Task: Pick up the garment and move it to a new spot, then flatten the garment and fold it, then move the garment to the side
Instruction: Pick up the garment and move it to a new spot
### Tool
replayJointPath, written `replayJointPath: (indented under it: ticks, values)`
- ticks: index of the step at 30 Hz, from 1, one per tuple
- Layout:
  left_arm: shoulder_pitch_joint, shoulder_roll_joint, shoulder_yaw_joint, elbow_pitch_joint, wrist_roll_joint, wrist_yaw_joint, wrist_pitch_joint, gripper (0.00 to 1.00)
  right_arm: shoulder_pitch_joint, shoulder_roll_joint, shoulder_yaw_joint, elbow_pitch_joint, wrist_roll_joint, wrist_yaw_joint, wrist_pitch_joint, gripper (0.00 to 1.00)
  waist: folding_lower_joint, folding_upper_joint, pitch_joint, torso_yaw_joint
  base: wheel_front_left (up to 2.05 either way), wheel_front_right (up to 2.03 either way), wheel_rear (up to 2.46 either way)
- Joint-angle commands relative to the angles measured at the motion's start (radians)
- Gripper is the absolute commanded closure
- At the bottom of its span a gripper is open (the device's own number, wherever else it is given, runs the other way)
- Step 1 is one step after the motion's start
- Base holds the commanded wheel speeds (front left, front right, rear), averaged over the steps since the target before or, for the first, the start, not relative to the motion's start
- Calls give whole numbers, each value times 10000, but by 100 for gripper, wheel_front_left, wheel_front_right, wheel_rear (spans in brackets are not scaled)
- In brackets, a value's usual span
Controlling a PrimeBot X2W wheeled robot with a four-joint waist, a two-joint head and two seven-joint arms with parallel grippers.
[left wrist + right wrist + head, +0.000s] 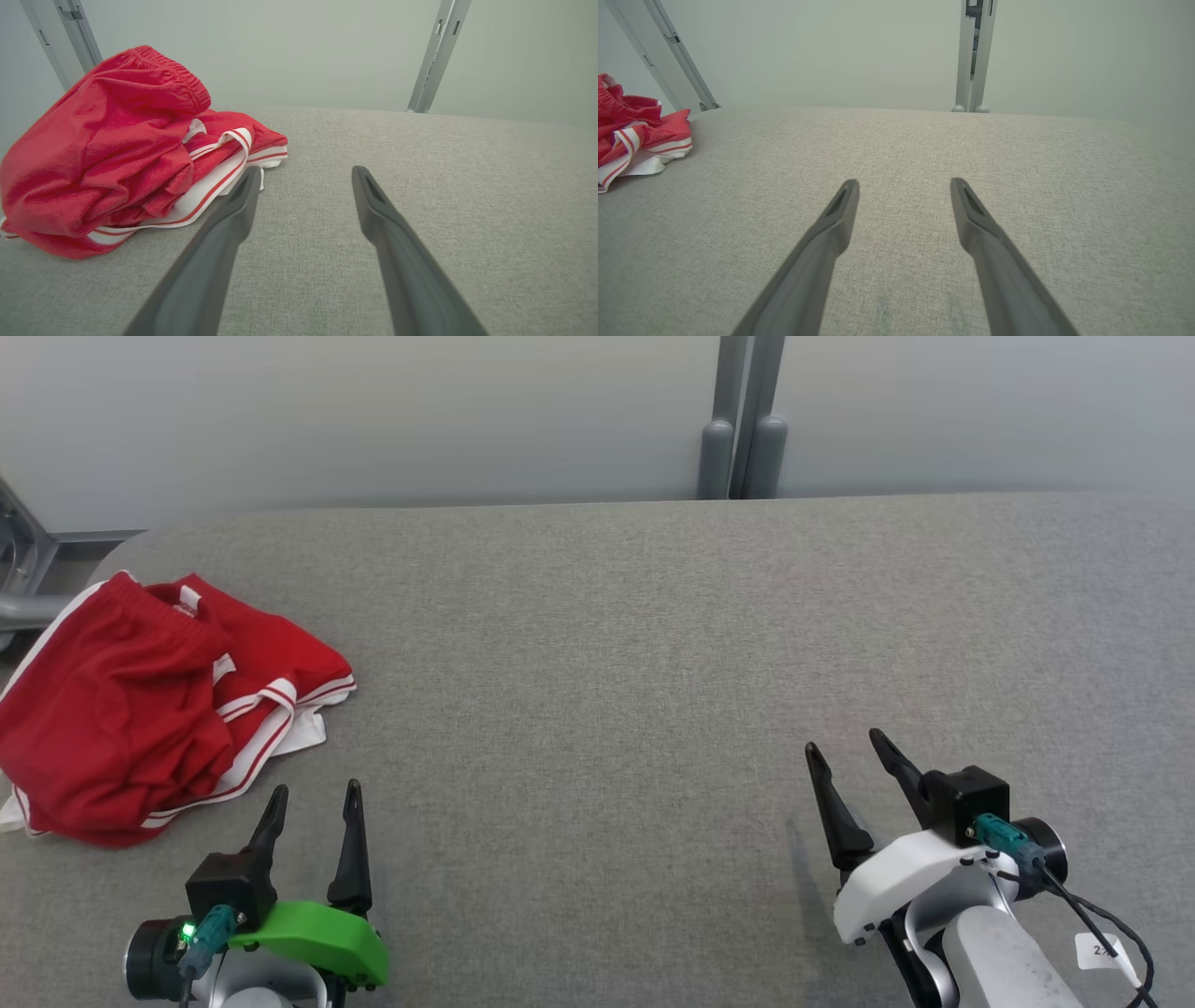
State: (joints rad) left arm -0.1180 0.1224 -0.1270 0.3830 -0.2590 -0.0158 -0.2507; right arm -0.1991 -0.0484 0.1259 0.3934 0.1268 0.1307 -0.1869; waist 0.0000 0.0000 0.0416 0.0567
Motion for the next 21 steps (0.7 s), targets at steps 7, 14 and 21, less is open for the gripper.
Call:
replayJointPath:
  ticks: [7, 14, 21]
  values:
    - [106, 131, 41, 46, -153, 104, -5, 0, 150, -36, 34, -25, 80, 1, -34, 0, 0, 0, -90, 1054, 0, 0, 0]
    - [247, 187, 70, -80, -224, 207, 81, 0, 215, -36, 158, -21, 185, 1, -71, 0, 0, 0, -137, 2000, 0, 0, 0]
    - [445, 263, 56, -157, -291, 283, 162, 0, 231, -37, 277, 59, 248, 1, -86, 0, 0, 0, -177, 2913, 0, 0, 0]
